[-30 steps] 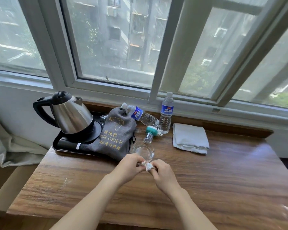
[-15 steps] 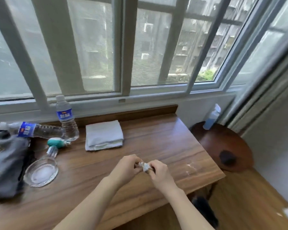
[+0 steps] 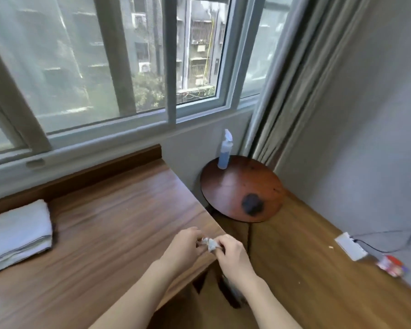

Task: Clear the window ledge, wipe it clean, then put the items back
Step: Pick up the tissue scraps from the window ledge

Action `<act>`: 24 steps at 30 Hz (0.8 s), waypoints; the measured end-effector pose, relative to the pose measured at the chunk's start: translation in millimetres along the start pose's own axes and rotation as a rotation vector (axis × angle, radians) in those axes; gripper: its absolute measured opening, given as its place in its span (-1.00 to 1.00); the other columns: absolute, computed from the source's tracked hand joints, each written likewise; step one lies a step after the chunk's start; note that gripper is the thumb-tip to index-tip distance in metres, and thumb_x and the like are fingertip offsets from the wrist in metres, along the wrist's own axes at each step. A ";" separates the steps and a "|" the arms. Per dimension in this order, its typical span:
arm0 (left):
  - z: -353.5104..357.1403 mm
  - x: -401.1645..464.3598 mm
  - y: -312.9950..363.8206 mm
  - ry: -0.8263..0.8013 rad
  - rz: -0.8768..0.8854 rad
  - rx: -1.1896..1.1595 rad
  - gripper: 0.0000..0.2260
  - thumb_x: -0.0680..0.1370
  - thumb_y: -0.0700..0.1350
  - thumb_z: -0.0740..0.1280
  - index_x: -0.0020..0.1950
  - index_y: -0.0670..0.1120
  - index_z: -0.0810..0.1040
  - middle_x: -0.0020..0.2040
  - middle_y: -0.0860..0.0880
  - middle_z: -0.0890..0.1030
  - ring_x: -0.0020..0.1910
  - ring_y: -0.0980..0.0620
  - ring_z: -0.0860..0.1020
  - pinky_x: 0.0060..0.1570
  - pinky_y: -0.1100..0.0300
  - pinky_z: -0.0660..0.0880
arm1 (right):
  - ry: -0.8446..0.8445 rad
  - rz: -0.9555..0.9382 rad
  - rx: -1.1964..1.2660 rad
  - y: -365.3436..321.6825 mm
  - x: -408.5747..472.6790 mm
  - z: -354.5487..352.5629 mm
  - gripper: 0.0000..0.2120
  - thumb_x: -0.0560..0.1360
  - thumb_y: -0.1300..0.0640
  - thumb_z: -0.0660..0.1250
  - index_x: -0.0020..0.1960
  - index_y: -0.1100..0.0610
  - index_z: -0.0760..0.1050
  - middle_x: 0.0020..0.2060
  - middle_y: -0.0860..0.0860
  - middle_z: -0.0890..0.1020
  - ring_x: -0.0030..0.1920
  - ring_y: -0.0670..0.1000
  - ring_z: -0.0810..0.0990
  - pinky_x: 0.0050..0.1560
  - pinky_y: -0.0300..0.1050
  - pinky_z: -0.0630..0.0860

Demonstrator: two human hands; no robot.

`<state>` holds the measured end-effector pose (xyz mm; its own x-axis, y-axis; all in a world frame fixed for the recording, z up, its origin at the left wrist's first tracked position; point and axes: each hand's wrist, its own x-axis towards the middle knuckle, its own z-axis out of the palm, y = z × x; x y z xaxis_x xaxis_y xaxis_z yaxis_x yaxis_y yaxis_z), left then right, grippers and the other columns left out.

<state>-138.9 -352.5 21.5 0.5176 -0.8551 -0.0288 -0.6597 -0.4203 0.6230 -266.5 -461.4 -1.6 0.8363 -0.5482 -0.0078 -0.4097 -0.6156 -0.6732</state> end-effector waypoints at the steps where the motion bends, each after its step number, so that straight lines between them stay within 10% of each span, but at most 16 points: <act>1: 11.5 10.8 8.2 -0.017 0.013 0.003 -0.93 0.53 -0.06 0.39 -0.12 -0.03 0.61 -0.22 0.12 0.47 -0.24 0.10 0.47 -0.19 0.21 0.45 | 0.019 0.040 -0.001 12.4 -1.3 -7.1 -0.90 0.58 0.14 0.30 -0.07 0.08 0.58 -0.19 -0.15 0.50 -0.18 -0.15 0.49 -0.21 -0.39 0.35; 17: 217.6 135.4 59.8 -0.355 -0.019 0.055 -0.79 0.60 -0.10 0.27 0.18 -0.07 0.61 0.08 -0.03 0.59 0.02 -0.03 0.58 0.00 0.19 0.49 | 0.138 0.445 0.033 215.1 1.1 -25.0 -0.64 0.52 0.24 0.33 -0.31 -0.13 0.35 -0.28 -0.14 0.43 -0.27 -0.15 0.42 -0.26 -0.36 0.32; 24: 334.2 173.4 37.3 -0.476 -0.299 -0.022 -0.76 0.54 -0.19 0.21 -0.33 -0.06 0.39 -0.18 -0.09 0.61 -0.16 -0.08 0.55 -0.25 0.22 0.34 | 0.133 0.530 0.098 340.2 13.8 33.9 -0.50 0.48 0.27 0.41 -0.43 -0.19 0.32 -0.38 -0.20 0.33 -0.34 -0.17 0.32 -0.30 -0.25 0.22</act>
<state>-255.8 -617.9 -221.5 0.3740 -0.7446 -0.5529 -0.5077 -0.6633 0.5498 -382.0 -659.2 -255.8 0.4691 -0.8394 -0.2747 -0.7207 -0.1840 -0.6684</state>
